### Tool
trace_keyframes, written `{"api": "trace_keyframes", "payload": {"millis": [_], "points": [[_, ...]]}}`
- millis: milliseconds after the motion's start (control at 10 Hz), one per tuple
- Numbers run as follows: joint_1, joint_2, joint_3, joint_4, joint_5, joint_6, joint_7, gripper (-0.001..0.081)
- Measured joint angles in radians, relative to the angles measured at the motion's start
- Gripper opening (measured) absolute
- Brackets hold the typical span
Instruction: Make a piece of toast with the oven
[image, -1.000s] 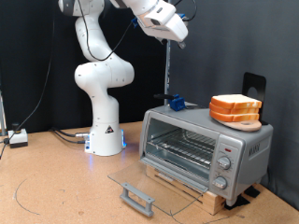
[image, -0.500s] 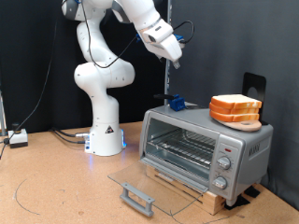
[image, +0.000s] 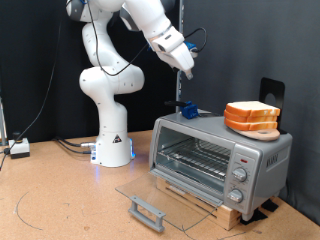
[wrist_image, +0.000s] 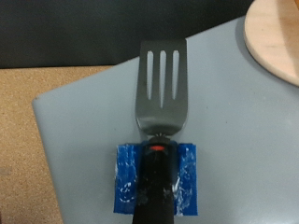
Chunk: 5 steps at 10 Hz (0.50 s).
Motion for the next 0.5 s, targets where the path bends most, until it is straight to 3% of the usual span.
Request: {"api": "trace_keyframes", "payload": {"millis": [500], "points": [[0.002,0.008,0.047,-0.088,-0.021,0.067,-0.074,0.0807]]}}
